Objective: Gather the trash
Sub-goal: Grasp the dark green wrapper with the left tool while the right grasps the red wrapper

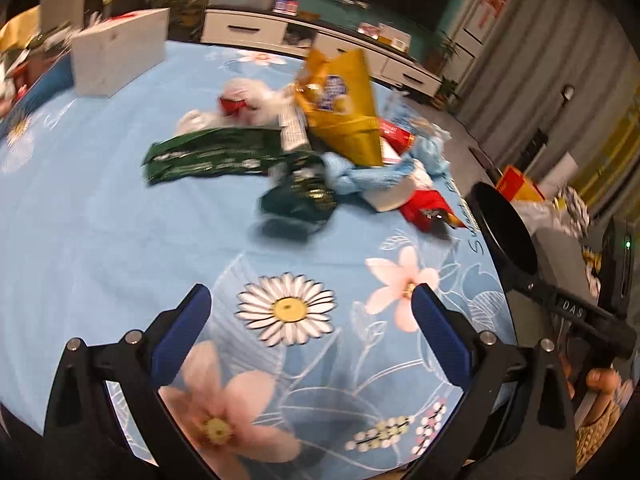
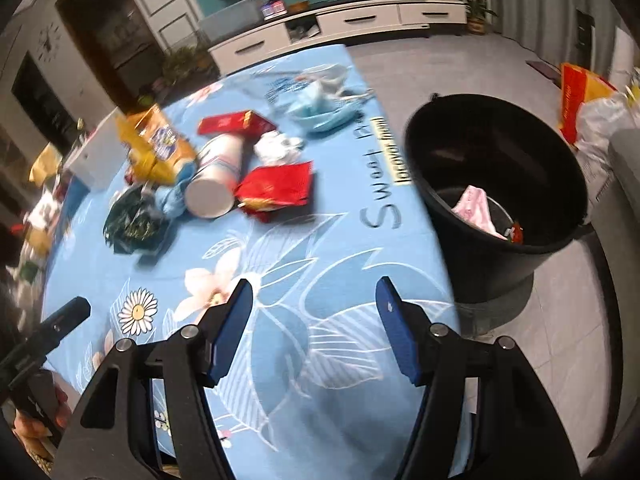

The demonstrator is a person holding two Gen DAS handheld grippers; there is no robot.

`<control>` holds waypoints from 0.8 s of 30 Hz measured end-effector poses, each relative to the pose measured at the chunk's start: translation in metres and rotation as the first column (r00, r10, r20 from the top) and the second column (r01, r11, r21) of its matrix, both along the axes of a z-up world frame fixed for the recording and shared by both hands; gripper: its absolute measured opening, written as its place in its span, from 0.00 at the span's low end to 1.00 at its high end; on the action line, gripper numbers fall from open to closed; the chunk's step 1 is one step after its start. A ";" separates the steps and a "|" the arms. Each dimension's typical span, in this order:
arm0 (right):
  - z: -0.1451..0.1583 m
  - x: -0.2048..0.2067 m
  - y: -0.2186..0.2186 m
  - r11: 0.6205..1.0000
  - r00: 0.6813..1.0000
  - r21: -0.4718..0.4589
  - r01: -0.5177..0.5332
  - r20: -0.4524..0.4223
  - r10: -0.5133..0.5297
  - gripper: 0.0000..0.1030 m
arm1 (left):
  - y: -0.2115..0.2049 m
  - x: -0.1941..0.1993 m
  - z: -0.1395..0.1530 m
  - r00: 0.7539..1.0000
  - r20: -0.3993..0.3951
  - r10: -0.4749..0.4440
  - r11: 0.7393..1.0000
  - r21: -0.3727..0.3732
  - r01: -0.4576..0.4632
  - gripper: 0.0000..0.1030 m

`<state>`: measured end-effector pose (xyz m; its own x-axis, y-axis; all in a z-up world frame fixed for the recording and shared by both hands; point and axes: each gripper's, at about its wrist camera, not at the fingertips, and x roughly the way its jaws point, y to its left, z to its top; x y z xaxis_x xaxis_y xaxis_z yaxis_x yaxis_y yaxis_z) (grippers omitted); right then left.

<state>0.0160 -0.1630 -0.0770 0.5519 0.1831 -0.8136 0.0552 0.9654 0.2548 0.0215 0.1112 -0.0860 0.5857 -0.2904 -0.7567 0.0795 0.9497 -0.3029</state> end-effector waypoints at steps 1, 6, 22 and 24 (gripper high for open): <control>0.001 0.001 0.005 1.000 1.000 -0.009 -0.009 0.003 0.009 0.62 | 0.004 0.000 -0.002 1.000 -0.001 0.008 1.000 -0.004 -0.008 0.97; 0.003 0.011 0.023 0.997 0.999 -0.065 -0.035 0.026 0.037 0.62 | 0.020 0.001 -0.012 0.999 -0.005 0.043 0.999 -0.031 -0.044 0.97; -0.010 0.066 0.048 0.980 0.993 -0.176 -0.093 0.056 0.105 0.61 | 0.005 0.060 -0.019 1.000 0.016 0.027 0.999 -0.041 -0.026 0.97; -0.013 0.075 0.052 0.975 0.991 -0.194 -0.110 0.056 0.123 0.61 | 0.000 0.069 -0.021 1.000 0.017 0.016 0.999 -0.037 -0.016 0.97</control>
